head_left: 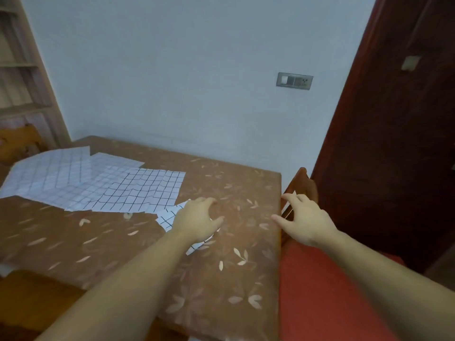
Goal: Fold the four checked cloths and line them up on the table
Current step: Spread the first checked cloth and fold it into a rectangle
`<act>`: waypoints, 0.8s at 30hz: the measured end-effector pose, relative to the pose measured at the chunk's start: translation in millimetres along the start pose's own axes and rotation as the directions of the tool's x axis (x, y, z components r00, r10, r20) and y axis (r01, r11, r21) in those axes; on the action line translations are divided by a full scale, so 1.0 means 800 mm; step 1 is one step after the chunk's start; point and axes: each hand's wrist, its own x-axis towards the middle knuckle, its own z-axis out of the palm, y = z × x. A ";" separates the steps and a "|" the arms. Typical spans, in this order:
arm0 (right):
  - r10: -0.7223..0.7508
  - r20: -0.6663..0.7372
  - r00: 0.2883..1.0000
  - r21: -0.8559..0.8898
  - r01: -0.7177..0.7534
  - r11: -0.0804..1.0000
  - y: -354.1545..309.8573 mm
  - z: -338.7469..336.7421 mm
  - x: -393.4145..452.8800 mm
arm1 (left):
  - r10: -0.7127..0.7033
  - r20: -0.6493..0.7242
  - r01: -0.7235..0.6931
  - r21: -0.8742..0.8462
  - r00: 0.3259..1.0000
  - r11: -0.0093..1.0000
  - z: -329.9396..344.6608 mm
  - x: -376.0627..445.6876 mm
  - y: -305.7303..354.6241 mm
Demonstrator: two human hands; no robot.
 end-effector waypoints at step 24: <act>-0.607 0.288 0.741 0.277 0.542 0.793 -0.030 0.191 0.381 | -0.665 -0.081 0.669 0.050 0.743 0.742 0.112 0.173 -0.066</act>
